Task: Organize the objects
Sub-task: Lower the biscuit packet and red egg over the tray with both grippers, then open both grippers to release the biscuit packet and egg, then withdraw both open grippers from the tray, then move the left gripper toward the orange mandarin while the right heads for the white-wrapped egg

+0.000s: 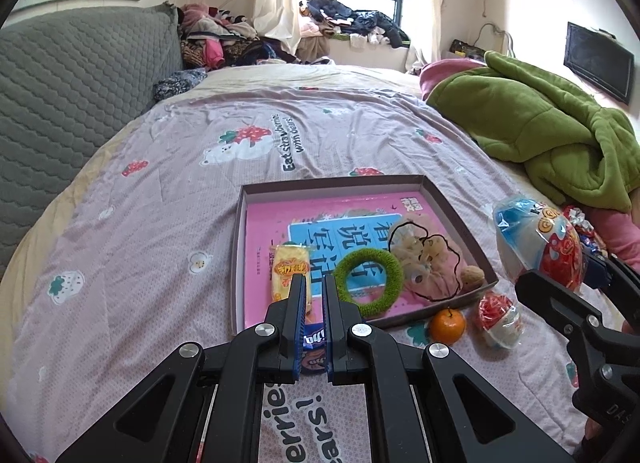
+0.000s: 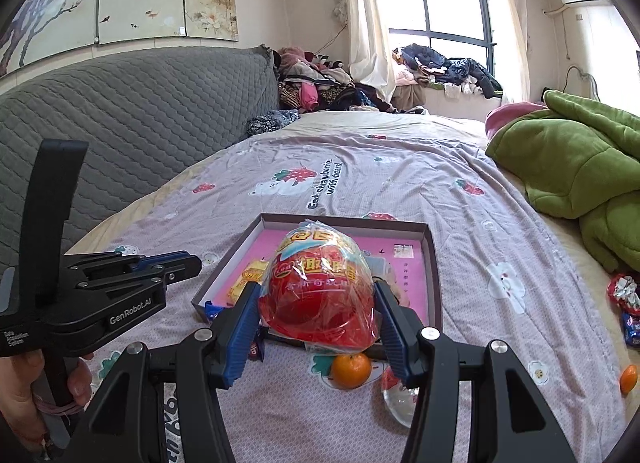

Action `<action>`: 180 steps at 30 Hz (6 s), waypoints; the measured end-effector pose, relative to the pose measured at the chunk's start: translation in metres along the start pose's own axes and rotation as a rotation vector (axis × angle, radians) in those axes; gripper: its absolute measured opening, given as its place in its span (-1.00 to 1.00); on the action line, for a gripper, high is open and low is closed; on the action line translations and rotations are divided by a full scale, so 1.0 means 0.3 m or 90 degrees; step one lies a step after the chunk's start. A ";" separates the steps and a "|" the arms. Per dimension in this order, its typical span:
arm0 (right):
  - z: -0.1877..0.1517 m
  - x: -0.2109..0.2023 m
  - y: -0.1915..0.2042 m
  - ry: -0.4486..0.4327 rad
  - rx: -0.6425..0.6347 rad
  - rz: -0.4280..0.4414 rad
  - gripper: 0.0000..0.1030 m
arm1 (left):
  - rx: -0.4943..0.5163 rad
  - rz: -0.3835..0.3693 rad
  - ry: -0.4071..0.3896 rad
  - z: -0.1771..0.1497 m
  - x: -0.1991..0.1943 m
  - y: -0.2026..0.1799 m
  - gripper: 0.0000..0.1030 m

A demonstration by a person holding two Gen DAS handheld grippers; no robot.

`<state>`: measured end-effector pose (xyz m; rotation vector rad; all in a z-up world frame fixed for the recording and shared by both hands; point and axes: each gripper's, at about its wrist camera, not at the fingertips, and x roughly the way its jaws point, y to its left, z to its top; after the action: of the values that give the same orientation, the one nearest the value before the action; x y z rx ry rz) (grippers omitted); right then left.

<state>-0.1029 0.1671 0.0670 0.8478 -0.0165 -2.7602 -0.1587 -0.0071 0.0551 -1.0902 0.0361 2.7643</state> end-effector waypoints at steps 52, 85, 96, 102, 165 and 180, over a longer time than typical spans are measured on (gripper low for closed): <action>0.062 0.364 -0.085 0.101 -0.014 -0.050 0.09 | -0.008 0.025 0.051 0.053 0.254 0.012 -0.85; -0.053 0.500 -0.125 0.193 -0.003 -0.089 0.10 | -0.029 0.035 0.105 -0.032 0.366 0.055 -0.78; -0.030 0.460 -0.128 0.178 -0.003 -0.099 0.21 | -0.041 0.036 0.107 -0.035 0.354 0.064 -0.49; -0.006 0.446 -0.130 0.172 -0.008 -0.106 0.22 | -0.046 0.036 0.097 -0.026 0.334 0.069 -0.15; 0.125 -0.103 -0.098 0.027 -0.014 -0.112 0.30 | -0.018 0.024 -0.010 0.044 -0.127 -0.090 0.39; 0.071 -0.165 -0.073 0.025 -0.021 -0.107 0.30 | -0.013 0.012 -0.019 0.008 -0.191 -0.120 0.40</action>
<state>-0.0804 0.1989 0.1100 0.9337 0.1126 -2.8896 -0.1130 0.0201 0.0973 -1.0592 0.0142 2.8021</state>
